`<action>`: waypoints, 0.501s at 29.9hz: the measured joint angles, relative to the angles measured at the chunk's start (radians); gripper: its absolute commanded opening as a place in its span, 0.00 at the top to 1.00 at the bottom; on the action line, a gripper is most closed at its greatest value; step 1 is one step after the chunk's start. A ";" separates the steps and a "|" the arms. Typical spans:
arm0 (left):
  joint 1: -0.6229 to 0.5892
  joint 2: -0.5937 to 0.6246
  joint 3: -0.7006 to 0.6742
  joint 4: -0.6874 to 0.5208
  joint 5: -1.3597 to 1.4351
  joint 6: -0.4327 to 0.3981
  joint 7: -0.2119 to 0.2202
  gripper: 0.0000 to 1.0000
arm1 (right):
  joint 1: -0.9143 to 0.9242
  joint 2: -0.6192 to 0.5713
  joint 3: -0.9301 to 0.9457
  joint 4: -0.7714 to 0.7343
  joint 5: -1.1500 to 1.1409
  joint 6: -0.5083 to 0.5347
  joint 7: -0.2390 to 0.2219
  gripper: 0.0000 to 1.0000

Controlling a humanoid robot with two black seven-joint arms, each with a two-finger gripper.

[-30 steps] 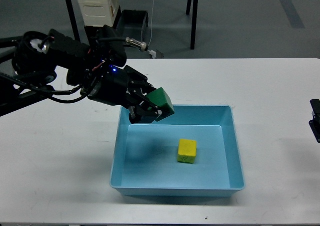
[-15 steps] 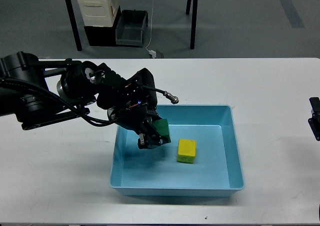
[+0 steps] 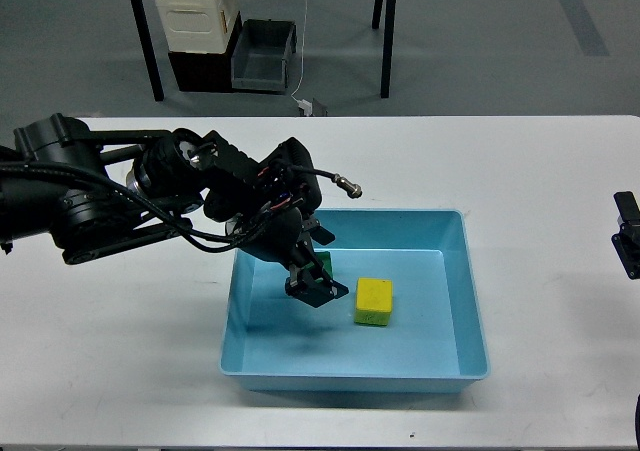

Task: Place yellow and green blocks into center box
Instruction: 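Open the left gripper and raise it away from the box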

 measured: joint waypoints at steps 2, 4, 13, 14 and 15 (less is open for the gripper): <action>0.006 0.012 -0.058 -0.001 -0.111 0.000 0.000 0.05 | 0.011 0.000 -0.002 0.000 0.000 0.000 0.000 0.00; 0.033 0.024 -0.119 -0.002 -0.256 0.000 0.000 0.04 | 0.022 0.001 -0.013 0.000 0.001 0.000 -0.002 0.00; 0.344 0.043 -0.579 0.000 -0.791 0.000 0.000 0.00 | 0.102 0.002 -0.117 -0.004 0.306 0.007 -0.075 0.00; 0.378 0.041 -0.636 -0.003 -0.823 0.001 0.000 0.00 | 0.107 0.003 -0.123 -0.004 0.375 0.008 -0.096 0.00; 0.407 0.041 -0.684 -0.008 -0.851 0.005 0.000 0.00 | 0.110 0.003 -0.128 -0.004 0.442 0.012 -0.117 0.00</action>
